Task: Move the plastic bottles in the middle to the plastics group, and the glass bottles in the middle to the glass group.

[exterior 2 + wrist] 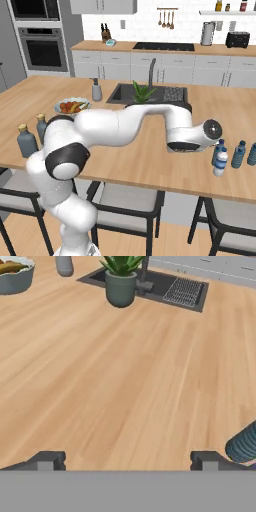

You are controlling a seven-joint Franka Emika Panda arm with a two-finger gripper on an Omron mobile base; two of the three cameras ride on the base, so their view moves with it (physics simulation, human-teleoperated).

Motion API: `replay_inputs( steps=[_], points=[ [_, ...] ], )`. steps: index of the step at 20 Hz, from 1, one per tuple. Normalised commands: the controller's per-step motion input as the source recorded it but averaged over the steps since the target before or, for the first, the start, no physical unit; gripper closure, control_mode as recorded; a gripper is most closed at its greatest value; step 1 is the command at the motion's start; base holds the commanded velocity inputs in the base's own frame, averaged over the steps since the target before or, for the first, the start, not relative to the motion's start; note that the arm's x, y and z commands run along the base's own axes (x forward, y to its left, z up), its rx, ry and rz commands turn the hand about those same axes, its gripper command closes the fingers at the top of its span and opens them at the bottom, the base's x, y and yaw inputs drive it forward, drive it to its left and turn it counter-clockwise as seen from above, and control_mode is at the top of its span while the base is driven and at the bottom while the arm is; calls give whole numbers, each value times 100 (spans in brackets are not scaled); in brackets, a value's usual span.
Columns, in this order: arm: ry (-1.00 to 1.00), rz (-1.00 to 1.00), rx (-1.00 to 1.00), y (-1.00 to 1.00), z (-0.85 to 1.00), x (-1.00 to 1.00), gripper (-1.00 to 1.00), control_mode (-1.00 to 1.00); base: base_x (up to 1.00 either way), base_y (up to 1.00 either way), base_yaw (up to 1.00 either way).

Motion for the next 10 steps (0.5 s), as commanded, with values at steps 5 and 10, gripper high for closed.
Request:
replay_inputs(
  steps=[5,10],
  points=[
    [0,25,-1,80,0,-3,-100,-100,0,0,0],
    [0,32,-3,89,0,-12,-100,-100,0,0,0]
  ],
)
